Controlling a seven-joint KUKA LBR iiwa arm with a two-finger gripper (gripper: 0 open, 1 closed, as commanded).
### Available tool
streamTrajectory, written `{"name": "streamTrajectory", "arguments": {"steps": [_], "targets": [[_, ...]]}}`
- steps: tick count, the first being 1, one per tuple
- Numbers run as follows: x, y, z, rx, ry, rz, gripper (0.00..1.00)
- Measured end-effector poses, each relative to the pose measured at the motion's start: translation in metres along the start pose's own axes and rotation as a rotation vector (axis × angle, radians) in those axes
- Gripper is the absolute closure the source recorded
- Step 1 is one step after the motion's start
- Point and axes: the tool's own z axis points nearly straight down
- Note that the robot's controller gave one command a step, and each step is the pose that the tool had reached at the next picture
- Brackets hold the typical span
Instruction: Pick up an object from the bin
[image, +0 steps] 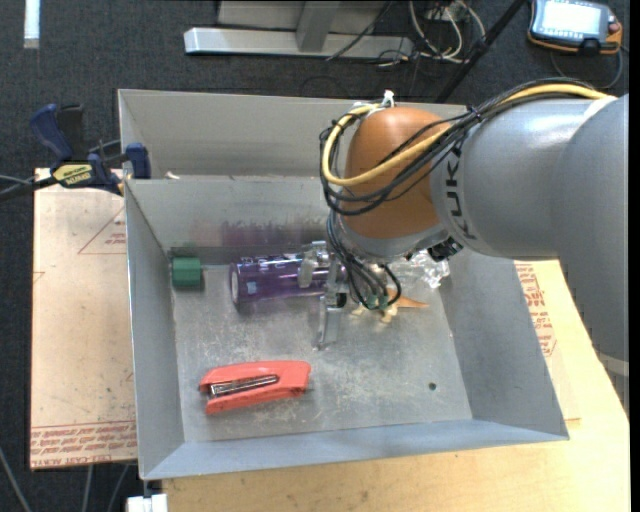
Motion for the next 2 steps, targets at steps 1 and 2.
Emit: {"name": "streamTrajectory", "arguments": {"steps": [1,2], "targets": [[-0.001,0.000,-0.005,-0.001,-0.007,0.001,0.00],[-0.021,-0.005,0.031,-0.004,-0.018,0.017,0.00]]}}
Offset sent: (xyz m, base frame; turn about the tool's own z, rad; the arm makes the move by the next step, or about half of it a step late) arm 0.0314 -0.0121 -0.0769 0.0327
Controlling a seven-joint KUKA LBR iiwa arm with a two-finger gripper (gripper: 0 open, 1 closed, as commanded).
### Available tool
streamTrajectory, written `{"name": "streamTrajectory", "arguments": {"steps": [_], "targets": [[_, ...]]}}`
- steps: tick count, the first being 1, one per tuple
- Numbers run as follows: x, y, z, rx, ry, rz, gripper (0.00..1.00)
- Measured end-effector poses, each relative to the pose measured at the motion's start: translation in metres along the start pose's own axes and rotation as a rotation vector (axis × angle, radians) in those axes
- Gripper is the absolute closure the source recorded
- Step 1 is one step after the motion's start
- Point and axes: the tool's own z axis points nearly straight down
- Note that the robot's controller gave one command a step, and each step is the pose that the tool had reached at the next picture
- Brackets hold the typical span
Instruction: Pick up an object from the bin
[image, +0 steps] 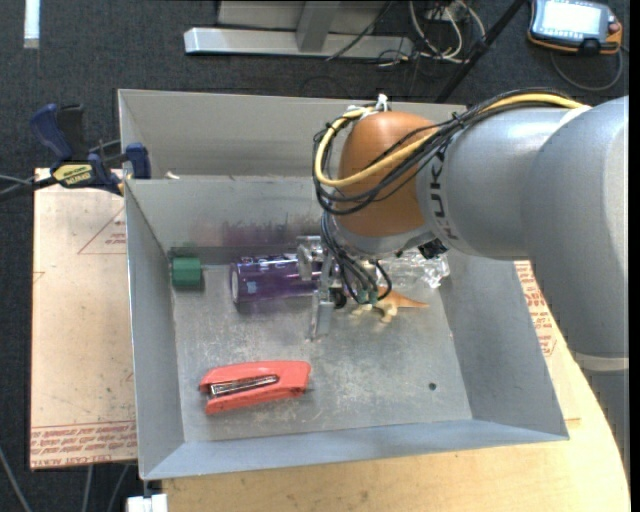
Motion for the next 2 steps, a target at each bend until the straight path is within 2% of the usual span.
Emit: {"name": "streamTrajectory", "arguments": {"steps": [1,2], "targets": [[-0.023,0.010,0.020,-0.004,-0.029,0.042,0.00],[-0.008,0.002,-0.015,0.001,-0.001,0.033,0.00]]}}
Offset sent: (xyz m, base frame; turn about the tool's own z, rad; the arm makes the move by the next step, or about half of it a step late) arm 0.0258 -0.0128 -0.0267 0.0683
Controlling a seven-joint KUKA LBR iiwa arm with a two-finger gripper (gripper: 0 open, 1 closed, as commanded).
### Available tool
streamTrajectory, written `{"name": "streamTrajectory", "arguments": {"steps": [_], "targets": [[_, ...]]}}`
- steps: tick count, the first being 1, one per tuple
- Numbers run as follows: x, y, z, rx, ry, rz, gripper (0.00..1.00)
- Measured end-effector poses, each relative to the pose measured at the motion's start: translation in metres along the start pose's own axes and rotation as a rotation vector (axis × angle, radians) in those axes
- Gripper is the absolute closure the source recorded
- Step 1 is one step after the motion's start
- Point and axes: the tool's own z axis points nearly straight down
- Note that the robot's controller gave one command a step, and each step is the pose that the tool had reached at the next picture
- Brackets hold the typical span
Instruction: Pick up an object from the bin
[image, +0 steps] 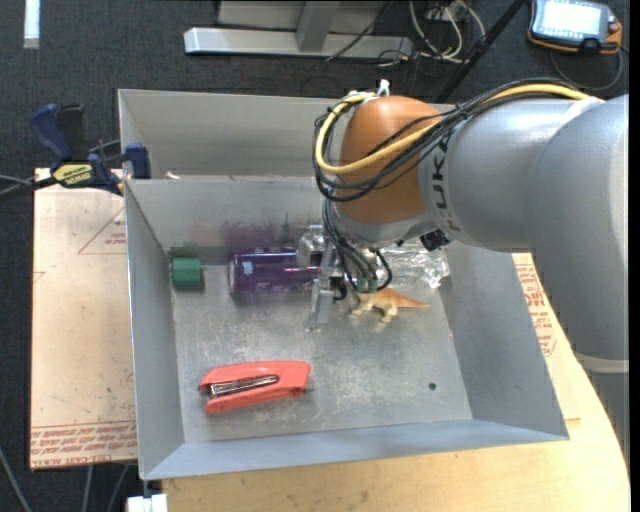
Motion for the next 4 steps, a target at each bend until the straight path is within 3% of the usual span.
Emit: {"name": "streamTrajectory", "arguments": {"steps": [1,2,3,4], "targets": [[-0.013,0.003,-0.021,-0.004,-0.017,0.059,0.00],[-0.019,-0.011,0.007,-0.005,-0.026,0.051,0.00],[-0.030,-0.003,0.058,-0.007,-0.018,0.189,1.00],[-0.030,-0.003,0.058,-0.007,-0.018,0.189,1.00]]}}
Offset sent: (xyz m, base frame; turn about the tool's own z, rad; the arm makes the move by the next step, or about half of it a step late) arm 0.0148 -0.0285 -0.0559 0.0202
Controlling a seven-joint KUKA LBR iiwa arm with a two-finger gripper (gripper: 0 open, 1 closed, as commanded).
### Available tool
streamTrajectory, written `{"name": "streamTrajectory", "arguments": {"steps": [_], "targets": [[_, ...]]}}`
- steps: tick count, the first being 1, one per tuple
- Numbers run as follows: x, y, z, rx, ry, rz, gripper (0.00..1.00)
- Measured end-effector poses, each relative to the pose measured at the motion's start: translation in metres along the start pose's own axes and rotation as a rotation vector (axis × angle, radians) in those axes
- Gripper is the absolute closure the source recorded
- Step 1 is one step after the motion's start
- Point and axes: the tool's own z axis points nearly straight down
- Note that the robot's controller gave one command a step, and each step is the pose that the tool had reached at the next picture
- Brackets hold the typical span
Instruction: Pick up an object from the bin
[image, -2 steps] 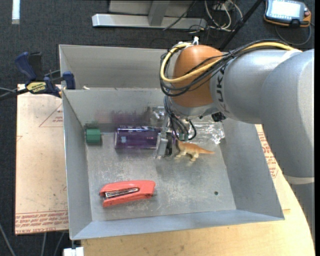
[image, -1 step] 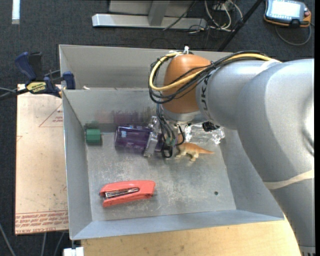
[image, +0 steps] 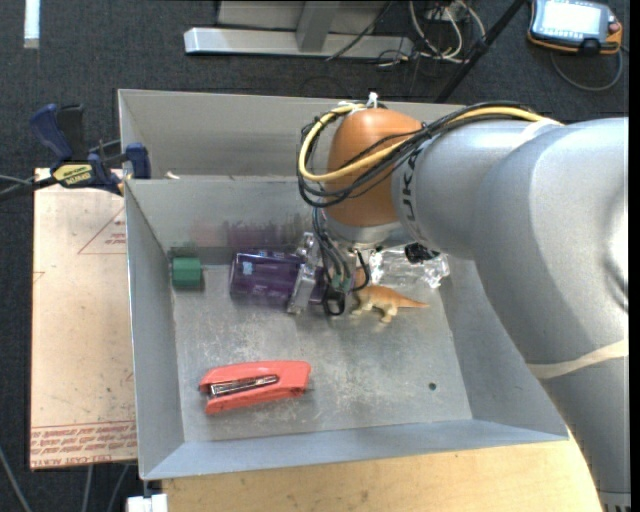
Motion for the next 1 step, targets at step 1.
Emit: {"name": "streamTrajectory", "arguments": {"steps": [1], "targets": [[-0.0010,-0.0016,-0.0493,0.001,0.007,0.002,1.00]]}}
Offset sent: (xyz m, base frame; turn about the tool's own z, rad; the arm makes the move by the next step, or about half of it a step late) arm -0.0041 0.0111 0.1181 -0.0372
